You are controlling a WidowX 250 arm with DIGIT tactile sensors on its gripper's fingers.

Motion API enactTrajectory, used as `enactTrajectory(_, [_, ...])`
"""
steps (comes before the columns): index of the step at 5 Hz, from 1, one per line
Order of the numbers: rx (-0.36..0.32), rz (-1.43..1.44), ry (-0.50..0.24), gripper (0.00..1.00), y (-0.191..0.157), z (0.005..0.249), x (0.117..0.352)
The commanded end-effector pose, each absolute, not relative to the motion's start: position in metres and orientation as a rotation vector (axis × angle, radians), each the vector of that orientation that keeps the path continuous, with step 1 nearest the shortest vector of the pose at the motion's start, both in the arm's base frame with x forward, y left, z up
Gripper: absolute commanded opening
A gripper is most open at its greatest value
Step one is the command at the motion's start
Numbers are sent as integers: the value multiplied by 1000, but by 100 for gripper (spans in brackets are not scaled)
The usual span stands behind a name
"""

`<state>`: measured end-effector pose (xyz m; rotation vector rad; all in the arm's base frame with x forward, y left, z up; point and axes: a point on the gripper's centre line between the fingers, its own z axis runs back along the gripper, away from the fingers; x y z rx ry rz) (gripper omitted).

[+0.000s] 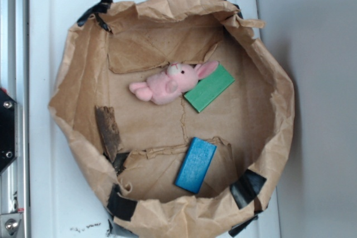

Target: Grab the blue block.

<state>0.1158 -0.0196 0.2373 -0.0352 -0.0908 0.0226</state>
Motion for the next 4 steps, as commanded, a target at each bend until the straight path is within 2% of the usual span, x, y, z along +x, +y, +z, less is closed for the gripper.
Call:
enactTrajectory(1, [-35, 23, -91, 100, -20, 237, 116])
enactTrajectory(2, [-27, 162, -35, 100, -41, 229, 166])
enactTrajectory(3, [-37, 273, -58, 100, -46, 220, 218])
enactTrajectory(4, [-91, 409, -175, 100, -35, 215, 238])
